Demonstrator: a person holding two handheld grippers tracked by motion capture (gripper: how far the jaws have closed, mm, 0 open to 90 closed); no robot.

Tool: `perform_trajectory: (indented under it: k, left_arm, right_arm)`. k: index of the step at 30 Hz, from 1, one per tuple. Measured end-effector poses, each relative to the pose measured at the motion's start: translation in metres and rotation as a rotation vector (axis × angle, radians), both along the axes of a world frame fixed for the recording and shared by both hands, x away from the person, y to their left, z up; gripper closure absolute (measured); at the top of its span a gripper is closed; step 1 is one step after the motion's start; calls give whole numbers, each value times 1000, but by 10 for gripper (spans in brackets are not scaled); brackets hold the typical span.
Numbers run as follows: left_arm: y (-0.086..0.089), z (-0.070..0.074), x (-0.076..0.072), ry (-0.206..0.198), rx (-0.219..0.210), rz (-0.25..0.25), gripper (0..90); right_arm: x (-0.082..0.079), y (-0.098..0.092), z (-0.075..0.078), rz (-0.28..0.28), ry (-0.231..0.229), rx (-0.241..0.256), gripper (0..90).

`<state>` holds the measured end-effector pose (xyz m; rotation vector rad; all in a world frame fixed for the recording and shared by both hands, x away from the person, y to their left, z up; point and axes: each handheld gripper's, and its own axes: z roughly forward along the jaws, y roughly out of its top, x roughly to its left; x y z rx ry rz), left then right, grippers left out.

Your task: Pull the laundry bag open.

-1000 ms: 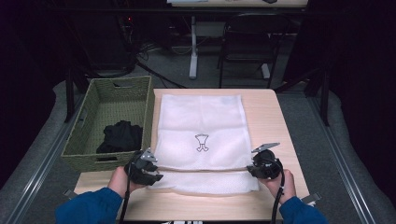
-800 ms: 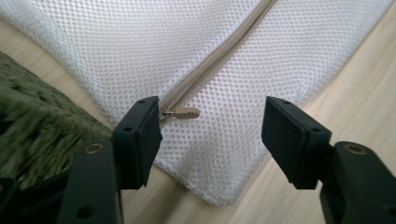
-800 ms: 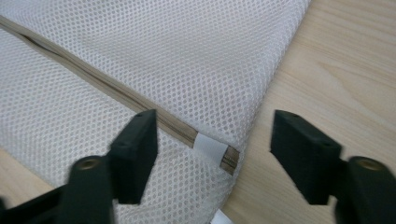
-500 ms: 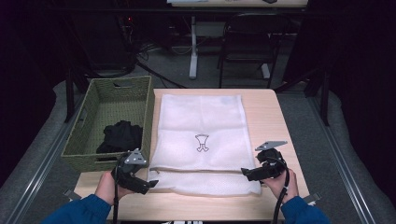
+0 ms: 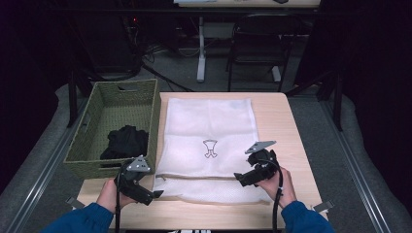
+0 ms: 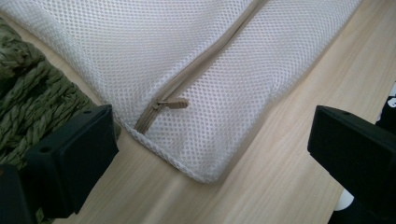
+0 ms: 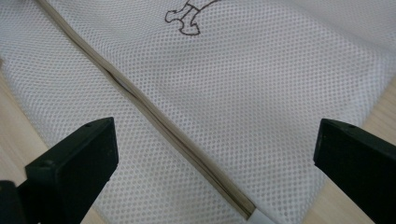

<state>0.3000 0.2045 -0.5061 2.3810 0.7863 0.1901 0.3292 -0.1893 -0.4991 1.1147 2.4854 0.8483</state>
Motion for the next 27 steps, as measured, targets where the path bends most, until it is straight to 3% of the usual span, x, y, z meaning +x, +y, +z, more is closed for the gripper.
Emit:
perform_trajectory:
  k: [12,27]
  left_arm:
    - [-4,-1,4,-16,5,-10,0]
    - [-5,-1,4,-21,4,-17,0]
  right_arm:
    - [21,47,-11,97,1,-49,51]
    - [42,76,-37,144,27,-102,169]
